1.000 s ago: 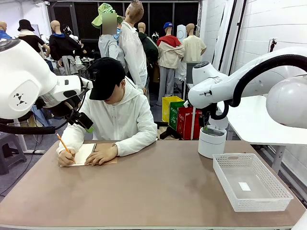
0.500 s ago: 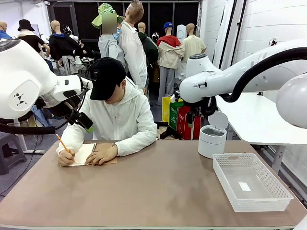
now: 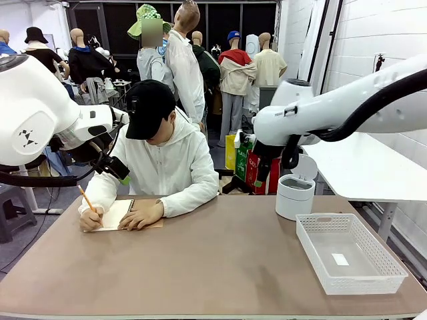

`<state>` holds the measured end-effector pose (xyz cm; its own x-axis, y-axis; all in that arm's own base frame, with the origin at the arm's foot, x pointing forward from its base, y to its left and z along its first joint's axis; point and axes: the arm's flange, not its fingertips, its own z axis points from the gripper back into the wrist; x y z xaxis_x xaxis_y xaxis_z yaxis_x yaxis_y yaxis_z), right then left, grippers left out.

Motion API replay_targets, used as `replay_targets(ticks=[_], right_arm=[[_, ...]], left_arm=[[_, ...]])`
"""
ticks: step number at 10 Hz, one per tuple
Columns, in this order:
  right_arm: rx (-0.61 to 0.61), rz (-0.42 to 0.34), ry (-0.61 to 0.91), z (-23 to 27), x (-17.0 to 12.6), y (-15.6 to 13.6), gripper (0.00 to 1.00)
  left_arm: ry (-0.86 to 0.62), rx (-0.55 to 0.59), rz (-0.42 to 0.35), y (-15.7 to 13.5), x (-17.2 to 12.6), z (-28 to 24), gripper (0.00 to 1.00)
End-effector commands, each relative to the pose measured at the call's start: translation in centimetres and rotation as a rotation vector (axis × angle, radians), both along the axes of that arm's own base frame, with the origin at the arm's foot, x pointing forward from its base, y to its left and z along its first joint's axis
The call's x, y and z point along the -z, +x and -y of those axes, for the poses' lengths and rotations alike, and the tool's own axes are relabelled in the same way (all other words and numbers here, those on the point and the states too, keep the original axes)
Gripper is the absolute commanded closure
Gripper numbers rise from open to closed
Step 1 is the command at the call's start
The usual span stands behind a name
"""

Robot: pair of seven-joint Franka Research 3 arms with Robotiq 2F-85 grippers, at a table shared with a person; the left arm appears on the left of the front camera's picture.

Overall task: Sort the paper based on its condition.
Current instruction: If a person hands you a paper, place it in the Organizing basket , and if it's crumpled, put it in the Trash can.

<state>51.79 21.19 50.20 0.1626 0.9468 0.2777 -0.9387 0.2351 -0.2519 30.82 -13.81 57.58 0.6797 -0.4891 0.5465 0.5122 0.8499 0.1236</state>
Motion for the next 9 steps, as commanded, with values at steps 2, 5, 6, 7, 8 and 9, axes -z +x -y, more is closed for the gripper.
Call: replay_targets(ticks=[2, 5, 6, 7, 8, 9], right_arm=[[-0.114, -0.042, 0.145, 3.4, -0.1, -2.7, 0.0], [-0.103, -0.081, 0.151, 3.8, 0.3, -1.4, 0.0], [-0.089, -0.052, 0.153, 3.4, -0.5, -2.2, 0.0], [-0.089, -0.052, 0.153, 3.4, -0.5, -2.2, 0.0], [-0.089, -0.052, 0.153, 3.4, -0.5, -2.2, 0.0], [-0.089, -0.052, 0.153, 3.4, -0.5, -2.2, 0.0]], left_arm=[[-0.001, 0.0, 0.0, 0.0, 0.0, -0.1, 0.0], [-0.001, 0.0, 0.0, 0.0, 0.0, -0.1, 0.0], [-0.001, 0.0, 0.0, 0.0, 0.0, -0.1, 0.0], [-0.001, 0.0, 0.0, 0.0, 0.0, -0.1, 0.0], [-0.001, 0.0, 0.0, 0.0, 0.0, -0.1, 0.0], [-0.001, 0.0, 0.0, 0.0, 0.0, -0.1, 0.0]])
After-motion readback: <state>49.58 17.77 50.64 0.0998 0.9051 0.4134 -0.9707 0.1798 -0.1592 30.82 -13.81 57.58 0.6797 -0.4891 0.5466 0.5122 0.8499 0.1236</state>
